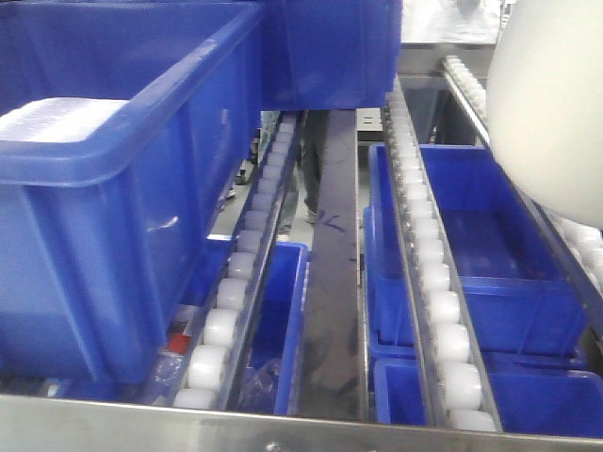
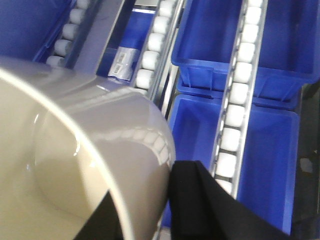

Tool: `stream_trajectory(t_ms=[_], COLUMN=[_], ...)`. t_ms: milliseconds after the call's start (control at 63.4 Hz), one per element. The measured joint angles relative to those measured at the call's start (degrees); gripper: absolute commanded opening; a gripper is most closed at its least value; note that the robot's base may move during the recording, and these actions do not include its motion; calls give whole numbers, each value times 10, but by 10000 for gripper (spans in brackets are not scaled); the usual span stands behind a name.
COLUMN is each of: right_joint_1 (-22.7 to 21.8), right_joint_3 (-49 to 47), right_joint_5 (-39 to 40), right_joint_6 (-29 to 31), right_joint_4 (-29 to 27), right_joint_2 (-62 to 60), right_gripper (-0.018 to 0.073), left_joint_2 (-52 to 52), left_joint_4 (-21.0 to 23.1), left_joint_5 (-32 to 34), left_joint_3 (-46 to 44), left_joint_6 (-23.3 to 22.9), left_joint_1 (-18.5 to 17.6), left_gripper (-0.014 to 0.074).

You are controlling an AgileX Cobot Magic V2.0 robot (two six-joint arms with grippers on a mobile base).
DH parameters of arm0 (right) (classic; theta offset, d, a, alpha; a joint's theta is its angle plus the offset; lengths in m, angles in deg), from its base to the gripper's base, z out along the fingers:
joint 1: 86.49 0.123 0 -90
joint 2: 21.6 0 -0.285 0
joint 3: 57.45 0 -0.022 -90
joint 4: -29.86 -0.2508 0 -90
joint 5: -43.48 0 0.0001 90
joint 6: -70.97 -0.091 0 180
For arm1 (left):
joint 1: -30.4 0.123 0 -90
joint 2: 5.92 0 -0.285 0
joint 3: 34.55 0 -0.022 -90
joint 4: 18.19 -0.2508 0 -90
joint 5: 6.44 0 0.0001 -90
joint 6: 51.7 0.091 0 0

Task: Move white bin to right shelf second layer
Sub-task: 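Drive the base close to the roller-track shelf, holding the white bin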

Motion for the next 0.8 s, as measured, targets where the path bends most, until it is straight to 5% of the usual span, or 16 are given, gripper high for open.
stream_trajectory(t_ms=[804], right_joint_1=[0], right_joint_3=[0], right_joint_5=[0], right_joint_6=[0], right_joint_4=[0], right_joint_2=[0], right_gripper=[55], left_joint_2=[0], left_joint_4=[0], left_joint_5=[0], left_joint_3=[0], left_joint_6=[0], left_joint_1=[0], left_gripper=[85])
